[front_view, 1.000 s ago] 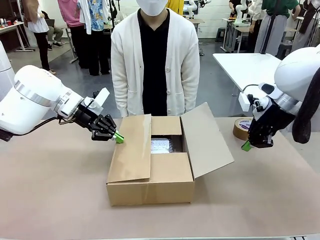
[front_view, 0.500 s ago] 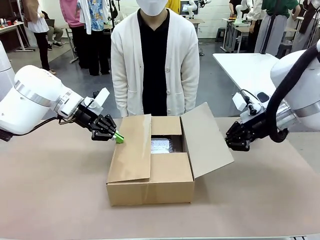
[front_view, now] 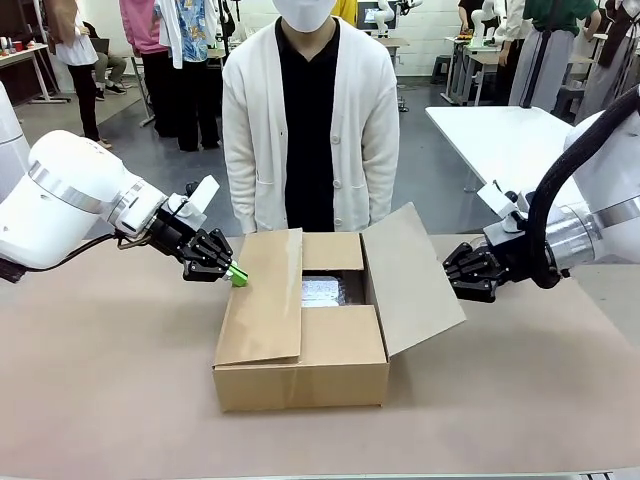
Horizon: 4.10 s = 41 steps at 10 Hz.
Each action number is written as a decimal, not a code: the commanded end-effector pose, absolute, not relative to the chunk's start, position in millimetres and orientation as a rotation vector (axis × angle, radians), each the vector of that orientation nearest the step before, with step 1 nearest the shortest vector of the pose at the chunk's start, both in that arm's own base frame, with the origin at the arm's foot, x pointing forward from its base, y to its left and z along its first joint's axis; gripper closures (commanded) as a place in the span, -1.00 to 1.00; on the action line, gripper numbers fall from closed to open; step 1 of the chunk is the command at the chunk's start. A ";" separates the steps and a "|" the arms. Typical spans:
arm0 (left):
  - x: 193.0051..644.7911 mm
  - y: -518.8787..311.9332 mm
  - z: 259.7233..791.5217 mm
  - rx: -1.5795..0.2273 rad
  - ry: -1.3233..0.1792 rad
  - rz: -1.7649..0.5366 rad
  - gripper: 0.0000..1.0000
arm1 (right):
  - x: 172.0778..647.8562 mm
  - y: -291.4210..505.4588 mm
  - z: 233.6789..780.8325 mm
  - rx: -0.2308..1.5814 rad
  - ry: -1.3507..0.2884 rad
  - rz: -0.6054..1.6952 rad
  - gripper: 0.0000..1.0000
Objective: Wrap the clocks to prevent damage.
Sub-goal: Push the left (or right) flap of the Package Box to close it, then after the human seals the box with tape, release both hands from the side flaps of the Package Box.
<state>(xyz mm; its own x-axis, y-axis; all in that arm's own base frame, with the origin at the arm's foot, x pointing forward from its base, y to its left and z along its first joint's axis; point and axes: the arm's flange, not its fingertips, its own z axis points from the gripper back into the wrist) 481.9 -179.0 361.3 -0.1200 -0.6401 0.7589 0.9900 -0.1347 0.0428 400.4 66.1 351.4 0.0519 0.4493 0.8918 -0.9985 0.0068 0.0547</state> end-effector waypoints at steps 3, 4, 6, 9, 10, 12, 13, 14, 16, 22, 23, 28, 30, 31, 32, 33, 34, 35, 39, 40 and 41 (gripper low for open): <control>481.8 -180.6 355.4 -0.699 -0.670 -1.618 0.99 | 414.2 89.6 354.5 0.974 -0.888 1.448 0.98; 481.8 -180.6 355.4 -0.699 -0.670 -1.618 0.99 | 415.7 101.4 357.5 0.951 -0.882 1.457 0.98; 481.8 -180.6 355.4 -0.699 -0.670 -1.618 0.99 | 425.1 123.2 355.9 0.933 -0.846 1.467 0.98; 481.8 -180.6 355.4 -0.699 -0.670 -1.618 0.99 | 439.8 144.3 348.5 0.859 -0.800 1.457 0.98; 481.8 -180.6 355.4 -0.699 -0.670 -1.618 0.99 | 444.4 153.2 348.0 0.857 -0.790 1.460 0.98; 481.8 -180.6 355.4 -0.699 -0.670 -1.618 0.99 | 449.0 168.1 342.8 0.855 -0.766 1.481 0.98; 481.8 -180.6 355.4 -0.699 -0.670 -1.618 0.99 | 449.5 171.1 340.2 0.861 -0.756 1.484 0.98; 481.8 -180.6 355.4 -0.699 -0.670 -1.618 0.99 | 452.4 174.1 338.2 0.860 -0.755 1.481 0.98; 481.8 -180.6 355.4 -0.699 -0.670 -1.618 0.99 | 454.2 172.2 331.0 0.853 -0.738 1.472 0.98; 481.8 -180.6 355.4 -0.699 -0.670 -1.618 0.99 | 450.4 166.4 308.7 0.808 -0.648 1.481 0.98; 481.8 -180.6 355.4 -0.699 -0.670 -1.618 0.99 | 450.8 166.7 311.6 0.812 -0.660 1.486 0.98; 481.8 -180.6 355.4 -0.699 -0.670 -1.618 0.99 | 449.0 166.0 333.0 0.876 -0.724 1.471 0.98; 481.8 -180.6 355.4 -0.699 -0.670 -1.618 0.99 | 449.0 166.0 333.0 0.876 -0.724 1.471 0.98; 481.8 -180.6 355.4 -0.699 -0.670 -1.618 0.99 | 449.0 166.0 333.0 0.876 -0.724 1.471 0.98; 481.8 -180.6 355.4 -0.699 -0.670 -1.618 0.99 | 449.0 166.0 333.0 0.876 -0.724 1.471 0.98; 481.8 -180.6 355.4 -0.699 -0.670 -1.618 0.99 | 449.0 166.0 333.0 0.876 -0.724 1.471 0.98; 481.8 -180.6 355.4 -0.699 -0.670 -1.618 0.99 | 449.0 166.0 333.0 0.876 -0.724 1.471 0.98; 481.8 -180.6 355.4 -0.699 -0.670 -1.618 0.99 | 449.0 166.0 333.0 0.876 -0.724 1.471 0.98; 481.8 -180.6 355.4 -0.699 -0.670 -1.618 0.99 | 449.0 166.0 333.0 0.876 -0.724 1.471 0.98; 481.8 -180.6 355.4 -0.699 -0.670 -1.618 0.99 | 449.0 166.0 333.0 0.876 -0.724 1.471 0.98; 481.8 -180.6 355.4 -0.699 -0.670 -1.618 0.99 | 449.0 166.0 333.0 0.876 -0.724 1.471 0.98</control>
